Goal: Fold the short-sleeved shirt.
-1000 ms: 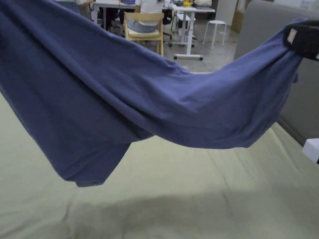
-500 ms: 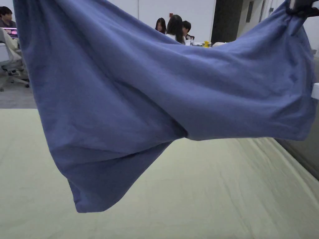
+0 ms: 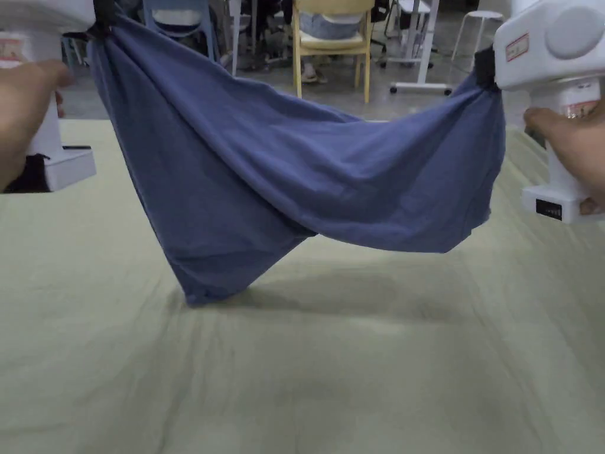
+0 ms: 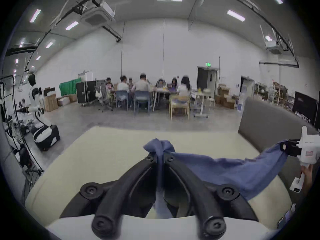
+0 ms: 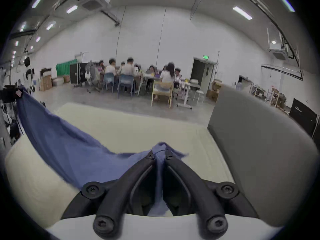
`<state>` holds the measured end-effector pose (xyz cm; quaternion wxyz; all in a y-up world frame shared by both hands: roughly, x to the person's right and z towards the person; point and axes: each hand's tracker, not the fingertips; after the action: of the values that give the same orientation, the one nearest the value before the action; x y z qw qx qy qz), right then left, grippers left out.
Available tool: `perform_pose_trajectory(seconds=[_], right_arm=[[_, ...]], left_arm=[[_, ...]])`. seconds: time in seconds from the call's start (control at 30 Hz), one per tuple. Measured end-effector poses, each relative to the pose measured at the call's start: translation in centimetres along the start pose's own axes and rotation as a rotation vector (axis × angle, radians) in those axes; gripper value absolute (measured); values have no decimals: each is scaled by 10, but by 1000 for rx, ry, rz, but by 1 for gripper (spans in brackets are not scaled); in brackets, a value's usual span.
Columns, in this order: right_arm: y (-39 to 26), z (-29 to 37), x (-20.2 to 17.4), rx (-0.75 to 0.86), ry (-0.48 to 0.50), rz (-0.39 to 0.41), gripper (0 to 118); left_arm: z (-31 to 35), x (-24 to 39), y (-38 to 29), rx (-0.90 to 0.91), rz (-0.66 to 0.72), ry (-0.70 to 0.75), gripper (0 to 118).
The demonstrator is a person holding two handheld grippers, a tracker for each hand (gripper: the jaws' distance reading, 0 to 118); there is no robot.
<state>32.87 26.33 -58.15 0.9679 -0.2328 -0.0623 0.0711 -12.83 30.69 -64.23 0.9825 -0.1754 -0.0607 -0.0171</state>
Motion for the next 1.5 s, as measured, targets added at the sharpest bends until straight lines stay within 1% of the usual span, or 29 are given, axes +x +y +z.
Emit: perform_pose_trajectory(seconds=[0.07, 0.17, 0.2, 0.27, 0.3, 0.37, 0.43, 0.5, 0.57, 0.6, 0.63, 0.67, 0.77, 0.83, 0.93, 1.03, 1.07, 1.13, 1.17, 1.2, 1.23, 1.27, 1.3, 1.33, 1.4, 1.47, 1.5], right_arm=[[-48, -46, -4, -94, 17, -7, 6], [-128, -85, -12, -213, 20, 0, 6], [-155, -85, -19, -243, 17, 3, 6], [-200, -88, -18, -289, 33, -20, 6], [-221, -77, -20, -289, 34, -45, 6], [-251, -60, -16, -289, 37, -60, 6], [-271, -41, -9, -286, 49, -72, 6], [-288, -15, -6, -271, 59, -87, 6], [-302, 10, 2, -255, 70, -109, 6], [-312, 28, 1, -251, 86, -132, 6], [-320, 43, 3, -250, 87, -133, 6], [-327, 56, 5, -253, 87, -129, 6], [-356, 106, 7, -271, 102, -116, 6], [-378, 136, 7, -313, 114, -101, 6], [-411, 177, 2, -374, 141, -93, 6], [-430, 205, -5, -416, 134, -65, 6], [-434, 212, -5, -422, 143, -64, 6], [-436, 217, -5, -416, 161, -74, 6], [-433, 216, -7, -429, 166, -77, 31], [-432, 212, -9, -493, 162, -89, 76], [-432, 209, -9, -538, 203, -116, 107], [-431, 212, -8, -535, 257, -173, 114], [-427, 220, -8, -496, 278, -239, 113], [-424, 226, -8, -494, 279, -270, 113], [-413, 246, -6, -473, 268, -311, 113], [-401, 272, -9, -423, 214, -309, 113], [-395, 288, -11, -389, 187, -281, 109]], left_arm=[[-31, 2, -59, -104, 14, -10, 4], [-57, 3, -150, -234, 51, -26, 4], [-60, 3, -179, -279, 69, -29, 4], [-58, -5, -231, -352, 104, -48, 4], [-53, -7, -259, -391, 124, -41, 4], [-30, -19, -297, -429, 167, -44, 4], [-6, -29, -325, -431, 232, -49, 4], [25, -43, -339, -419, 273, -47, 4], [54, -52, -352, -423, 281, -36, 4], [70, -57, -357, -428, 292, -42, 4], [83, -65, -357, -435, 278, -32, 4], [96, -66, -360, -440, 275, -31, 4], [145, -65, -369, -479, 213, -49, 4], [178, -57, -382, -519, 158, -54, 4], [217, -49, -405, -565, 170, -89, 4], [236, -42, -423, -617, 138, -88, 4], [241, -41, -427, -627, 110, -80, 4], [242, -43, -429, -636, 122, -99, 4], [234, -50, -434, -656, 146, -108, 5], [232, -52, -432, -679, 177, -97, 17], [230, -56, -431, -687, 204, -105, 41], [230, -56, -429, -684, 241, -130, 74], [235, -57, -424, -641, 285, -154, 82], [239, -58, -419, -613, 310, -160, 82], [256, -59, -401, -547, 310, -128, 82], [284, -49, -380, -463, 282, -104, 82], [299, -46, -371, -403, 276, -92, 80]])
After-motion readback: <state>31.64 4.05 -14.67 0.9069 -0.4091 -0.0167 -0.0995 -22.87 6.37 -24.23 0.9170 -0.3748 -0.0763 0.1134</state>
